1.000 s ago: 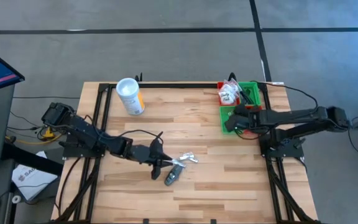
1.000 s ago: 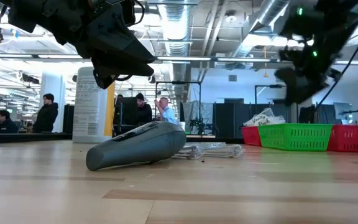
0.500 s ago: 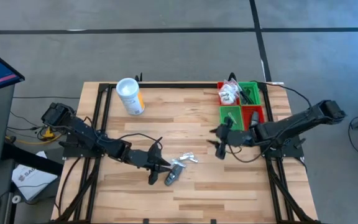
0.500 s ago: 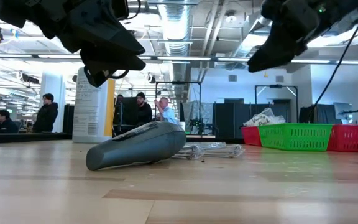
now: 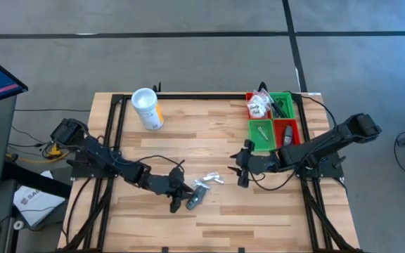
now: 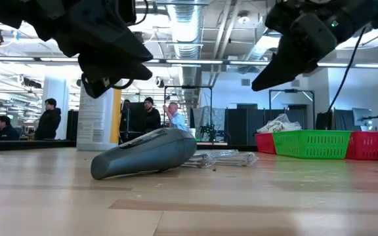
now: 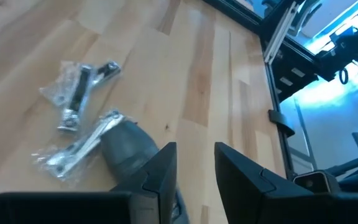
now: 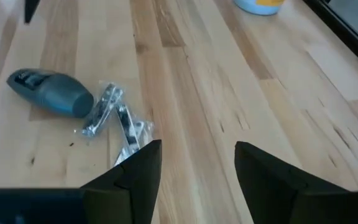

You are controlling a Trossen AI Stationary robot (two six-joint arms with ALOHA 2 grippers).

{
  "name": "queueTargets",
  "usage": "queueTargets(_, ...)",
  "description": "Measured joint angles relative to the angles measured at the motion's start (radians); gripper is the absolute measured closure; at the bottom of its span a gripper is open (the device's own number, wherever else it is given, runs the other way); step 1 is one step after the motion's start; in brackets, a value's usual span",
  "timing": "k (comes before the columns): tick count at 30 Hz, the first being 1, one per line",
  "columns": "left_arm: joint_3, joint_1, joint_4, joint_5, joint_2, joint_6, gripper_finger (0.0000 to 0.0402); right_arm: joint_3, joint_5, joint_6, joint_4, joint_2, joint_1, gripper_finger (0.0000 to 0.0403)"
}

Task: Pick & Place Travel size toiletries
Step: Put the gray deodorant into the bottom red bin

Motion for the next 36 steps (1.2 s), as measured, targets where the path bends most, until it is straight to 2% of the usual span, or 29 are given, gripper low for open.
queueTargets(12, 0.132, 0.001, -0.001, 0.035, 0.173, -0.043, 0.03, 0.0, 0.001, 0.001, -0.006, -0.002, -0.001, 0.0222)
queueTargets(20, 0.156, 0.016, -0.032, 0.054, 0.192, -0.042, 0.0296, 0.0, 0.001, 0.001, -0.029, -0.002, 0.002, 0.023)
queueTargets(23, 0.156, 0.02, -0.041, 0.054, 0.192, -0.043, 0.0273, 0.0, 0.001, 0.001, -0.029, -0.002, 0.002, 0.0233)
queueTargets(32, 0.156, 0.028, -0.045, 0.047, 0.192, -0.034, 0.0172, 0.0, 0.001, 0.001, -0.03, -0.002, 0.002, 0.0234)
queueTargets(36, 0.156, 0.028, -0.065, 0.043, 0.192, -0.015, 0.0146, 0.0, 0.001, 0.001, -0.03, -0.002, 0.002, 0.0236)
